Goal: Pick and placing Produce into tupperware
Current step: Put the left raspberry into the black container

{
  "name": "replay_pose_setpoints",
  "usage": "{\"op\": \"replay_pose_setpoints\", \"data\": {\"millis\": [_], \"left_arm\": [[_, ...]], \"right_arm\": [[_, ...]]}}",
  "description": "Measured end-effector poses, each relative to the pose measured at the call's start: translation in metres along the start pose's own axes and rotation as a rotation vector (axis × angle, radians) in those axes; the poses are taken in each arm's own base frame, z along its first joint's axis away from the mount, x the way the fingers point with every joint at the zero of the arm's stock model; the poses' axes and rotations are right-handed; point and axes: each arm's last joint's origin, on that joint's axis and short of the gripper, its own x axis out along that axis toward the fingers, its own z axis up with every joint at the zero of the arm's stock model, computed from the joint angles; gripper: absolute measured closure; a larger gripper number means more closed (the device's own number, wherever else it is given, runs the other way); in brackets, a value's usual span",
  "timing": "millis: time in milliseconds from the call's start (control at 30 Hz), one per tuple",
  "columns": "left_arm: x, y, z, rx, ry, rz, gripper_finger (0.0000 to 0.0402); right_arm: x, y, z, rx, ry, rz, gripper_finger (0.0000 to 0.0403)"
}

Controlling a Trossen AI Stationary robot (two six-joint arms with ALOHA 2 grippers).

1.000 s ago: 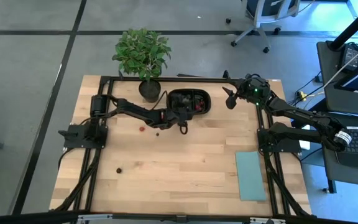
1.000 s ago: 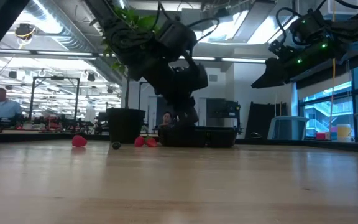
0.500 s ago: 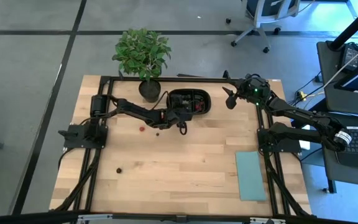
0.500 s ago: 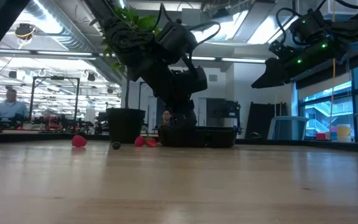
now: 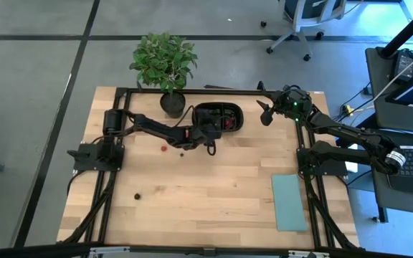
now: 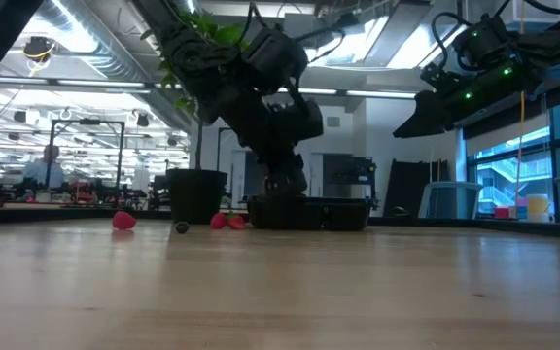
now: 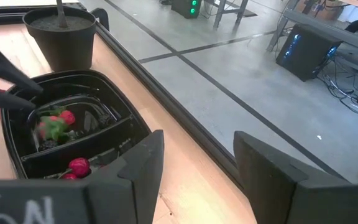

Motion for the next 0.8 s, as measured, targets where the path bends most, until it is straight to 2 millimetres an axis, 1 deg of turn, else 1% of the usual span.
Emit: {"op": "replay_pose_setpoints", "data": {"millis": [100, 200, 267, 367, 467, 600, 700, 800], "left_arm": [[-0.008, 0.004, 0.006, -0.019, -0.015, 0.024, 0.0277], [-0.021, 0.007, 0.011, -0.009, -0.038, 0.003, 0.0250], [-0.033, 0.012, 0.018, -0.019, -0.063, -0.012, 0.0236], [-0.053, 0.023, 0.021, -0.025, -0.067, -0.051, 0.0223], [-0.075, 0.041, 0.018, -0.055, -0.046, -0.142, 0.0218], [-0.104, 0.069, 0.005, -0.160, 0.000, -0.336, 0.0217], [-0.121, 0.088, -0.006, -0.288, 0.058, -0.477, 0.0217], [-0.134, 0.099, -0.017, -0.368, 0.138, -0.562, 0.0217]], "right_arm": [[0.000, 0.000, 0.000, 0.000, 0.000, 0.000, 0.0207], [0.000, 0.000, 0.000, 0.000, 0.000, 0.000, 0.0207], [0.000, 0.000, 0.000, 0.000, 0.002, 0.000, 0.0207], [0.000, 0.000, -0.001, 0.002, 0.005, 0.001, 0.0207], [0.000, 0.000, -0.001, 0.003, 0.007, 0.001, 0.0207], [0.000, 0.000, -0.001, 0.003, 0.008, 0.001, 0.0207], [0.000, 0.000, -0.001, 0.003, 0.007, 0.001, 0.0207], [0.000, 0.000, -0.001, 0.004, 0.007, 0.001, 0.0207]]}}
